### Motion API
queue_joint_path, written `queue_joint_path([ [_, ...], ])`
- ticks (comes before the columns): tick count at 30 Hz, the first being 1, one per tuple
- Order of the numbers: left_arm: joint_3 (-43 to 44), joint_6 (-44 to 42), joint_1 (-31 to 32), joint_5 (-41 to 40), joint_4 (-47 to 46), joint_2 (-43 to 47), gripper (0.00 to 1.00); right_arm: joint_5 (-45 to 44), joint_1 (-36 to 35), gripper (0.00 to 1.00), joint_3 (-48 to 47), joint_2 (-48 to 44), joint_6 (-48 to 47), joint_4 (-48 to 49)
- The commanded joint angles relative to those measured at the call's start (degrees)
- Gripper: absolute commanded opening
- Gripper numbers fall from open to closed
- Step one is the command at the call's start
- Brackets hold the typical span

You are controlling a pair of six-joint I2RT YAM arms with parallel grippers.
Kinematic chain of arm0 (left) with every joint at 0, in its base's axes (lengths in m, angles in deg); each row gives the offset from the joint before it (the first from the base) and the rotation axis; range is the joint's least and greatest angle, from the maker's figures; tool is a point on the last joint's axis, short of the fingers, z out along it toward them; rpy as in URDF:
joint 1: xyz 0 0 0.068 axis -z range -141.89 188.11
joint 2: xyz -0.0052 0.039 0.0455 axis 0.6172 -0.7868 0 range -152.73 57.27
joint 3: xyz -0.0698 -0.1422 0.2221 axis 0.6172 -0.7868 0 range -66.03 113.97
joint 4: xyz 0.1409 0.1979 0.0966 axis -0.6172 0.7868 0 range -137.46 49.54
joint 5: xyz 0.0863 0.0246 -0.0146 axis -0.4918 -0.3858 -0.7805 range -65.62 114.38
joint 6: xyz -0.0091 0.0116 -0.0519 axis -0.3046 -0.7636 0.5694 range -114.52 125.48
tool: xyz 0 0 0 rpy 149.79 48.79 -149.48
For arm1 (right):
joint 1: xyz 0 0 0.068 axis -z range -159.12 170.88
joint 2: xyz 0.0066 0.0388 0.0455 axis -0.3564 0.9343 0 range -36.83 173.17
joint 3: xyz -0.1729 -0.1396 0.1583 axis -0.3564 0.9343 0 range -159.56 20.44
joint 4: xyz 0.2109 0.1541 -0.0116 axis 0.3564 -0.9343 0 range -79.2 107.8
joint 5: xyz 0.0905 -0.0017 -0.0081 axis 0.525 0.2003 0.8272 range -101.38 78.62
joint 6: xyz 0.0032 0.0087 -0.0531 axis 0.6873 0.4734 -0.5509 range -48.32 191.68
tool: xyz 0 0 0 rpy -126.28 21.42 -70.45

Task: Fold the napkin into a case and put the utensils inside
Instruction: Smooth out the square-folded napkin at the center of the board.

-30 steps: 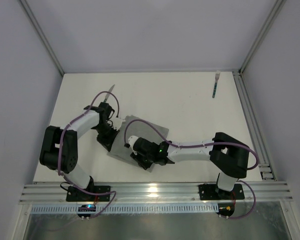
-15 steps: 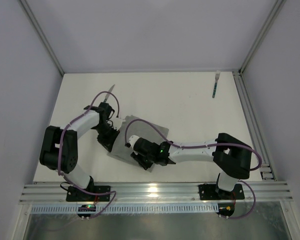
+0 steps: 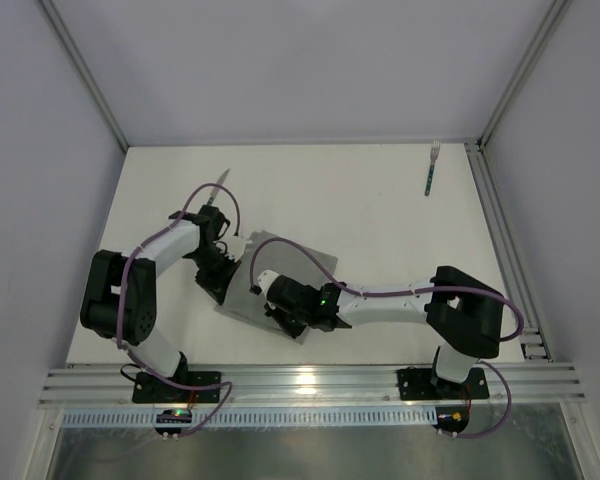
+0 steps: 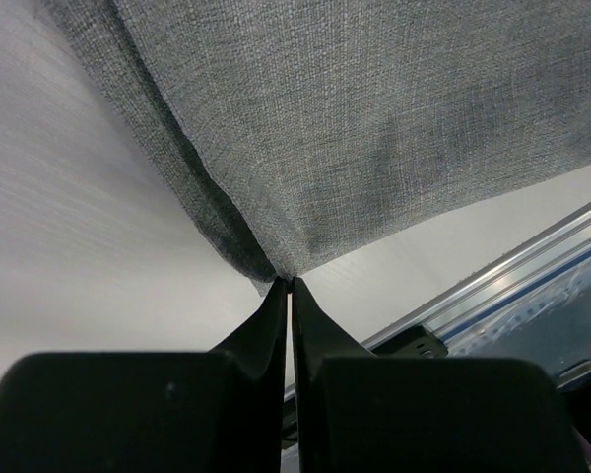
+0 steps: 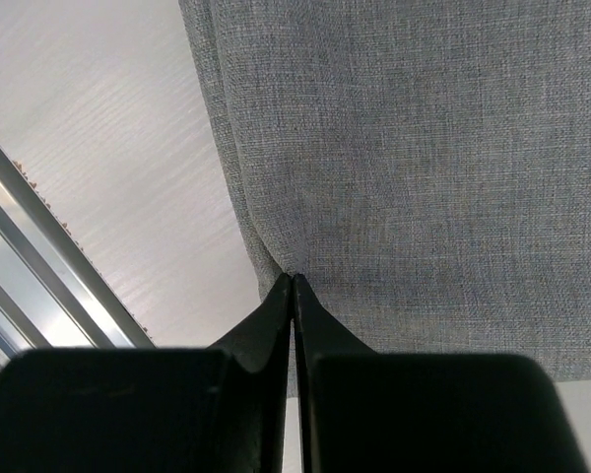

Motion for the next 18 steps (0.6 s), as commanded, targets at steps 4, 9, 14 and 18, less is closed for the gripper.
queue_joint_path([
  [4, 1.6, -1.8, 0.4, 3.4, 2.2, 1.9, 0.0, -0.4, -0.3, 0.03, -1.0, -3.3, 0.1, 0.9],
  [9, 2.5, -3.1, 0.3, 1.7, 4.0, 4.4, 0.0, 1.4, -0.4, 0.03, -0.2, -6.5, -1.3, 0.3],
  [14, 2.7, -3.6, 0.2, 1.2, 5.6, 4.1, 0.0, 4.3, -0.3, 0.03, 0.6, -7.1, -1.3, 0.8],
  [18, 2.8, -4.7, 0.2, -0.1, 7.5, 4.4, 0.0, 5.1, -0.4, 0.03, 2.2, -7.0, -1.2, 1.2],
])
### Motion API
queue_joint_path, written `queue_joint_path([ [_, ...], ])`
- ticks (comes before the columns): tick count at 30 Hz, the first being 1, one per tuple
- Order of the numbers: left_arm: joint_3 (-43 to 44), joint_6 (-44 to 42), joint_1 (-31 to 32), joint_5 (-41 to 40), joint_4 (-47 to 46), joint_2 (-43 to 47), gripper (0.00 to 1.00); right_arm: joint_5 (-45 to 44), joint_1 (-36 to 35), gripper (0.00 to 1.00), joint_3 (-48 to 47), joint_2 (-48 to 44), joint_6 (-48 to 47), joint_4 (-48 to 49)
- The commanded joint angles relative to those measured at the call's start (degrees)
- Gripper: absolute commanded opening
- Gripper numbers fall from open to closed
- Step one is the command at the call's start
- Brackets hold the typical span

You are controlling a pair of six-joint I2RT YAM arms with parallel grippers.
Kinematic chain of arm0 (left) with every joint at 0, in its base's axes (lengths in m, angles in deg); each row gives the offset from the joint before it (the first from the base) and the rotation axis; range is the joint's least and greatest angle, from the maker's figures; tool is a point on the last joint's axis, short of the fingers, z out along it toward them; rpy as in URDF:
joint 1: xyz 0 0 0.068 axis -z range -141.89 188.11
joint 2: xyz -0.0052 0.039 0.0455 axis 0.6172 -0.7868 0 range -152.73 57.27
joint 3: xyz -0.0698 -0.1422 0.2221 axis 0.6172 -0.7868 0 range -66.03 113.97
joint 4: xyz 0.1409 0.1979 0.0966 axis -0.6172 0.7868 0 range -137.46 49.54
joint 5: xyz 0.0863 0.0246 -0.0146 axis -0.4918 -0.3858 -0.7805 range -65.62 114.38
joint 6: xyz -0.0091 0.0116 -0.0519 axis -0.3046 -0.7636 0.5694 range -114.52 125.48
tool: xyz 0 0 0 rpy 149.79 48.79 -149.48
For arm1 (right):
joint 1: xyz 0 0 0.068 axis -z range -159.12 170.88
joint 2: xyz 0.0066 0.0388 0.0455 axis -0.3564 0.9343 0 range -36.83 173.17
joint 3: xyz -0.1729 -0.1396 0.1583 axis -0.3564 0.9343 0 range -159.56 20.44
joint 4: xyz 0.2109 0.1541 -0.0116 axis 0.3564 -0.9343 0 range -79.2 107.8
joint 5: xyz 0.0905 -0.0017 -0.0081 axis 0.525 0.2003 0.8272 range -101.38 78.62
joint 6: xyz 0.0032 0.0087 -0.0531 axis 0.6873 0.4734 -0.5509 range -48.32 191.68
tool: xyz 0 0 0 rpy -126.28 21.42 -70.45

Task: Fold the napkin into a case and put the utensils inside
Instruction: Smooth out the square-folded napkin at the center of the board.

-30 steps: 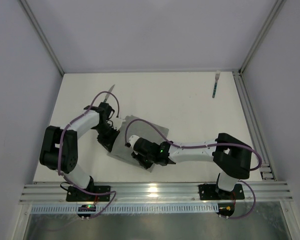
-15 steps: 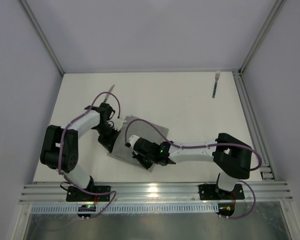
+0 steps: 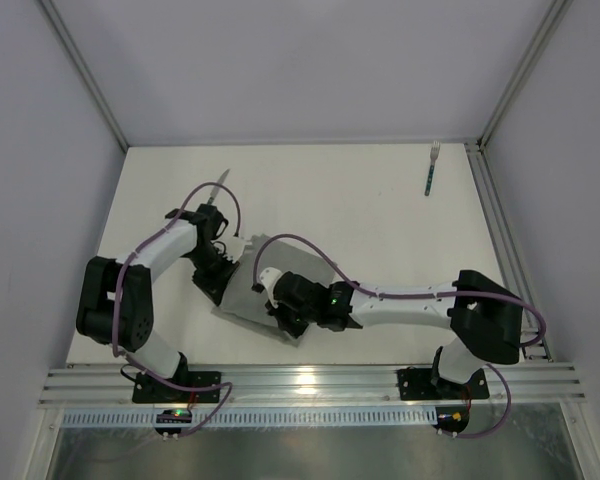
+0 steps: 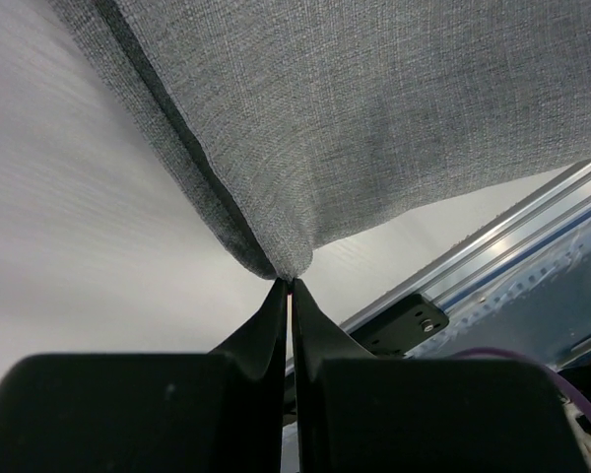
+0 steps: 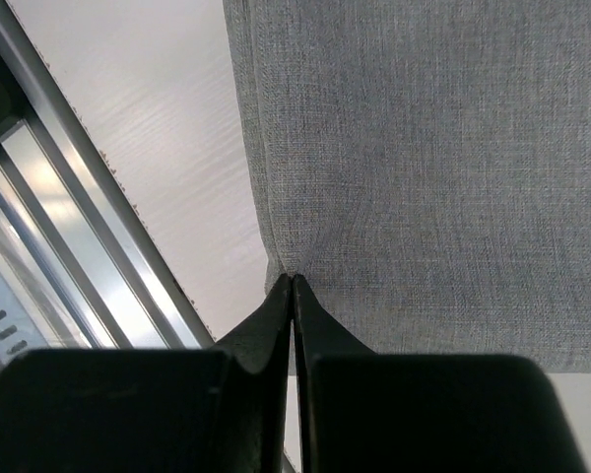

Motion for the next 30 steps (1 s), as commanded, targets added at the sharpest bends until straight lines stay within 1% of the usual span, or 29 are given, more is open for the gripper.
queue_joint_path([
  [1, 1.5, -1.8, 0.1, -1.6, 3.2, 1.9, 0.0, 2.4, -0.3, 0.03, 1.7, -1.1, -0.7, 1.4],
  [8, -0.6, -2.6, 0.0, -6.5, 3.4, -0.4, 0.0, 5.9, -0.7, 0.03, 4.1, 1.2, -0.1, 5.0],
  [12, -1.6, -3.2, 0.1, -6.0, 3.8, -2.9, 0.0, 6.5, -0.7, 0.03, 5.2, 2.2, 0.2, 6.9],
  [18, -2.5, -4.5, 0.7, -5.9, 4.4, -3.5, 0.0, 6.5, -0.6, 0.03, 6.9, 2.9, 0.4, 8.4],
  [20, -3.1, -4.3, 1.0, -7.2, 3.9, -3.7, 0.0, 6.6, -0.7, 0.09, 7.2, 2.7, 0.8, 9.3],
  [21, -3.4, -3.9, 1.0, -7.4, 3.1, -3.7, 0.0, 6.6, -0.6, 0.22, 7.3, 2.3, 0.8, 9.5],
  [23, -3.7, -3.9, 1.0, -7.5, 2.8, -3.5, 0.0, 6.3, -0.7, 0.36, 7.1, 1.4, 1.1, 9.6],
  [24, -3.7, -3.9, 1.0, -7.4, 2.9, -3.0, 0.0, 6.5, -0.7, 0.42, 6.2, 0.2, 1.2, 9.1],
  [25, -3.5, -4.0, 1.0, -7.3, 3.2, -2.6, 0.03, 6.7, -0.7, 0.5, 5.5, -0.6, 0.7, 8.1],
  [26, -3.3, -4.2, 1.0, -7.3, 3.6, -2.3, 0.15, 6.9, -0.7, 0.53, 4.6, -1.4, 0.5, 6.7],
  [28, -2.2, -4.9, 1.0, -7.5, 5.4, -0.3, 0.27, 6.5, -0.7, 0.57, 3.0, -4.1, -0.4, 6.2],
  [30, -1.0, -5.3, 0.9, -7.3, 6.8, 1.4, 0.36, 6.1, -0.7, 0.59, 2.5, -6.3, -0.7, 7.0],
])
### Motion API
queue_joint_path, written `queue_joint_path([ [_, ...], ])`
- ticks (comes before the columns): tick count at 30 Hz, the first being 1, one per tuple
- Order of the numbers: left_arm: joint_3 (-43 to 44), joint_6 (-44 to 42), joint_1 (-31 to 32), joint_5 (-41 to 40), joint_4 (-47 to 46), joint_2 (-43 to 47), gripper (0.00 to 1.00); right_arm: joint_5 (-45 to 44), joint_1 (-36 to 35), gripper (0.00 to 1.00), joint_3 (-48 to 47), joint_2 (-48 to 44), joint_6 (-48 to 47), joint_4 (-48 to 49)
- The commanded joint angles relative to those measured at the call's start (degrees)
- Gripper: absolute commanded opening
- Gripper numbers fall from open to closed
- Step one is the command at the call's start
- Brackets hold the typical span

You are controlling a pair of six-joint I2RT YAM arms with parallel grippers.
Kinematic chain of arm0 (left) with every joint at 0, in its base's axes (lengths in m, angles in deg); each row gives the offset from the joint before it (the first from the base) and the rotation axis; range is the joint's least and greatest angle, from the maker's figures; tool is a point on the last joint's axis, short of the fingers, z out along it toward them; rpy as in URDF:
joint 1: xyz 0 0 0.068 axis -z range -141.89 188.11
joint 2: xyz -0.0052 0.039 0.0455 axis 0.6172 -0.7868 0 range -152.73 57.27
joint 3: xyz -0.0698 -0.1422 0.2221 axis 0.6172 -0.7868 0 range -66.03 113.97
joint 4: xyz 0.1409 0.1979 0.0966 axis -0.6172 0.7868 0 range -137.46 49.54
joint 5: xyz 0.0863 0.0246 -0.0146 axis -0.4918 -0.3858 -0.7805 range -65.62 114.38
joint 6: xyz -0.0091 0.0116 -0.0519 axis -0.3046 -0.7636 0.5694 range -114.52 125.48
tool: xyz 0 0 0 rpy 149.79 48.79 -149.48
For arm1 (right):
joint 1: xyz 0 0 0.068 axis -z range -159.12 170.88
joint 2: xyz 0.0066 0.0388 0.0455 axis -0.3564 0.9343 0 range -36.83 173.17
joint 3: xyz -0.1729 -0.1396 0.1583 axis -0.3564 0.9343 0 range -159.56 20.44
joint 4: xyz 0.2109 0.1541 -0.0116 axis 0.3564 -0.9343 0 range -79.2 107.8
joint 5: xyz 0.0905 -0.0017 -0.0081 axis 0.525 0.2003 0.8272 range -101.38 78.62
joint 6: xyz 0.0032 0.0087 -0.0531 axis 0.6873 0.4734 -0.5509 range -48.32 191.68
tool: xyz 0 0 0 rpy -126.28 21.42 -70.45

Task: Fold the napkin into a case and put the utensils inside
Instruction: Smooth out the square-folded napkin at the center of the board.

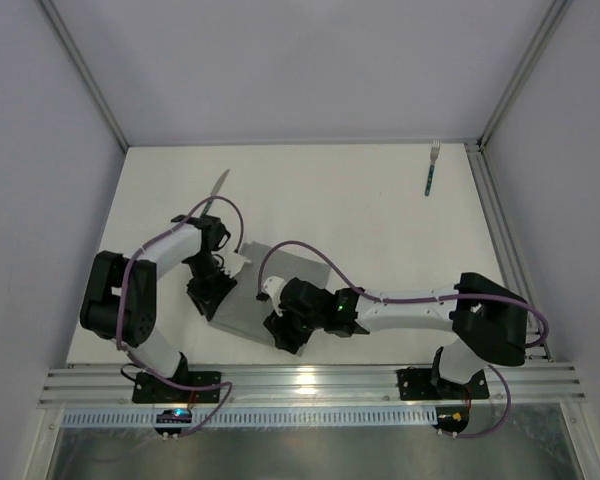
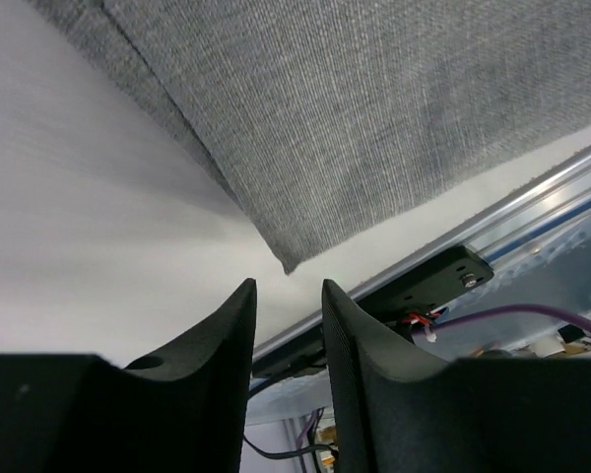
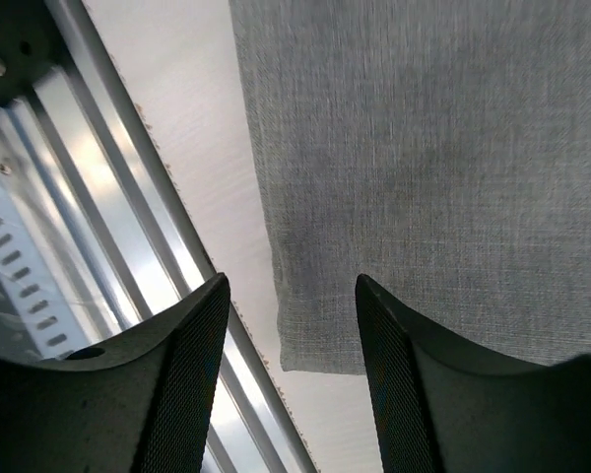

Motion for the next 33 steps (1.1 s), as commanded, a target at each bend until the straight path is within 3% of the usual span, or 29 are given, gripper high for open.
queue_joint_path([
  [1, 4.0, -1.5, 0.0, 0.1, 4.6, 6.0, 0.36, -0.7, -0.4, 0.58, -3.8, -6.5, -1.1, 2.2],
  [4, 8.0, -1.0, 0.0, 4.6, 5.7, 8.6, 0.27, -1.4, -0.3, 0.5, -2.9, -7.2, 0.3, 6.5],
  [5, 8.8, 0.7, 0.0, 5.8, 5.1, 9.3, 0.15, -1.8, -0.3, 0.43, -2.4, -6.9, 1.0, 11.2],
  [6, 9.3, 1.9, 0.0, 6.6, 4.4, 9.3, 0.11, -2.2, -0.2, 0.27, -1.6, -6.4, 2.0, 12.9],
  [9, 8.7, 5.3, 1.5, 4.6, 0.4, 6.2, 0.04, -1.5, 0.4, 0.03, -1.3, -2.5, 5.3, 18.4],
  [14, 3.6, 5.2, 4.4, 0.7, -2.5, 0.7, 0.03, 1.3, 1.0, 0.03, -0.6, 3.0, 9.9, 23.4],
  [22, -3.2, 6.4, 8.5, -4.9, -8.5, -3.0, 0.04, 2.7, 2.3, 0.03, 3.3, 8.3, 12.1, 21.9],
  [31, -5.7, 6.4, 8.7, -7.3, -11.3, -5.5, 0.05, 1.4, 2.4, 0.03, 5.2, 7.0, 13.6, 19.8],
  [33, -5.5, 6.4, 8.7, -7.3, -11.1, -4.4, 0.06, 2.0, 4.2, 0.03, 6.2, 3.2, 14.7, 20.0],
])
